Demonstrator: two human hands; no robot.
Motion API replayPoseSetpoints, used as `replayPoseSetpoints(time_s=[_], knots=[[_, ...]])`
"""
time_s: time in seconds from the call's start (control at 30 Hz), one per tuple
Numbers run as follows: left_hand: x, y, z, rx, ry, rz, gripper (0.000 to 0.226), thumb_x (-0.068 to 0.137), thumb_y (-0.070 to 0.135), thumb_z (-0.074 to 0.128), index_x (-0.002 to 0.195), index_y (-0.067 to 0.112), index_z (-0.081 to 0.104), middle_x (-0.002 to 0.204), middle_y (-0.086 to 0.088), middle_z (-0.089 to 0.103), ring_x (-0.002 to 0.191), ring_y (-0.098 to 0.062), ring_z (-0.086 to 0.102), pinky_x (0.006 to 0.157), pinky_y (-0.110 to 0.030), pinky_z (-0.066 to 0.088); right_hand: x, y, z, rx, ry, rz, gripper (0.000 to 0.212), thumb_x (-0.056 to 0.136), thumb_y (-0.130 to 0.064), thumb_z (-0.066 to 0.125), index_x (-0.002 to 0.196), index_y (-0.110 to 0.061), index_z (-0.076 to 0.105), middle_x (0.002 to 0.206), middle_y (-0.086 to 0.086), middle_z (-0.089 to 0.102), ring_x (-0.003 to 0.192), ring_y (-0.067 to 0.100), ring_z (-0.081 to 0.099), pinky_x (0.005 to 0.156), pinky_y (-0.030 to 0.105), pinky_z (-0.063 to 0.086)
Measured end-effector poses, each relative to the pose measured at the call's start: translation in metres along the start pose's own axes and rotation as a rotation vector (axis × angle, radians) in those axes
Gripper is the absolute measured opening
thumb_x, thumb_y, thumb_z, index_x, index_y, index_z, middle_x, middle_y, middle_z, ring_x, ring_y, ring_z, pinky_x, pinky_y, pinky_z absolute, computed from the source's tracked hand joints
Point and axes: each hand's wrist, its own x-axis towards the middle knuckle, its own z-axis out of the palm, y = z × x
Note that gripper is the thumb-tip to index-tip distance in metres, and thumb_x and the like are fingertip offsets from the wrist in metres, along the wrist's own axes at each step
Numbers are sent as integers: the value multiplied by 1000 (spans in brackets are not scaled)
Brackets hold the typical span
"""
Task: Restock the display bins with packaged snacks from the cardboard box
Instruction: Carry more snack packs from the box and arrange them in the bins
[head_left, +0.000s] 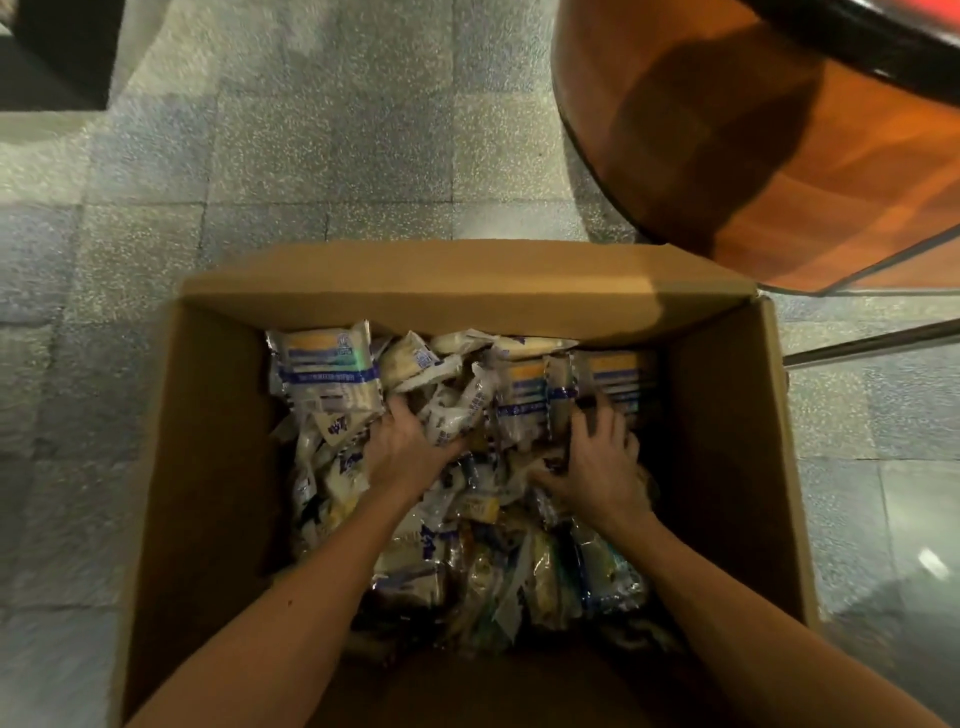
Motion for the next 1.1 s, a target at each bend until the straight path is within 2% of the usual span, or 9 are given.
replayPoseSetpoints(time_s=[0.13, 0.23, 0.3, 0.4, 0.57, 0.67, 0.8, 0.97, 1.1], knots=[[-20, -9, -5, 136, 16, 123, 100, 72, 59, 80, 146, 16, 27, 141, -13, 50, 126, -32, 51, 98, -44, 50, -24, 14, 26, -21, -29, -132, 95, 74, -72, 68, 146, -17, 38, 153, 15, 31, 142, 35, 29, 112, 53, 33], [-35, -16, -13, 235, 1, 163, 99, 78, 65, 71, 153, 18, 26, 149, -9, 46, 129, -31, 51, 98, -42, 48, -34, 28, 34, -143, -141, -204, 101, 78, -71, 65, 154, -18, 26, 159, 12, 25, 148, 33, 21, 119, 53, 21], [-43, -20, -22, 215, 18, 186, 95, 77, 67, 70, 150, 18, 34, 137, -7, 57, 118, -29, 59, 90, -39, 51, -35, 34, 32, -220, -162, -239, 95, 86, -56, 65, 158, -20, 15, 162, 10, 18, 150, 33, 16, 121, 50, 16], [-53, -23, -37, 140, 26, 184, 81, 78, 61, 73, 142, 22, 44, 119, -2, 67, 104, -24, 65, 82, -34, 52, -35, 37, 28, -301, -140, -249, 86, 92, -34, 64, 159, -20, 12, 163, 11, 17, 148, 33, 19, 118, 48, 25], [-67, -34, -54, 85, -11, 224, 71, 76, 60, 75, 135, 29, 50, 101, 7, 69, 89, -17, 66, 77, -34, 57, -43, 33, 27, -311, -138, -242, 58, 95, -21, 60, 149, -19, 39, 164, 14, 12, 137, 31, 42, 110, 50, 34], [-74, -41, -62, -19, -92, 178, 63, 71, 54, 79, 123, 29, 55, 91, 9, 68, 77, -15, 68, 72, -40, 61, -49, 26, 22, -194, -136, -252, 52, 98, -33, 56, 147, -24, 43, 165, 12, 10, 136, 31, 44, 109, 49, 36], [-89, -46, -76, -393, -277, 30, 44, 72, 32, 87, 102, 29, 55, 99, 3, 69, 85, -16, 70, 73, -37, 60, -63, 12, 6, -43, -151, -172, 49, 97, -42, 56, 139, -18, 47, 151, 7, 36, 122, 26, 54, 100, 39, 44], [-118, -51, -107, -741, -444, 23, 47, 77, 22, 83, 111, 25, 51, 104, 7, 60, 92, -8, 58, 73, -28, 46, -102, -10, -17, 179, -107, -68, 32, 99, -36, 54, 126, -20, 52, 119, 4, 63, 107, 20, 60, 92, 35, 46], [-137, -60, -135, -737, -564, 75, 99, 56, 42, 91, 139, 19, 42, 129, 0, 59, 106, -14, 60, 79, -30, 48, -153, -27, -35, 403, -25, -73, 14, 101, -30, 54, 111, -21, 54, 101, -2, 61, 90, 15, 61, 70, 24, 45]])
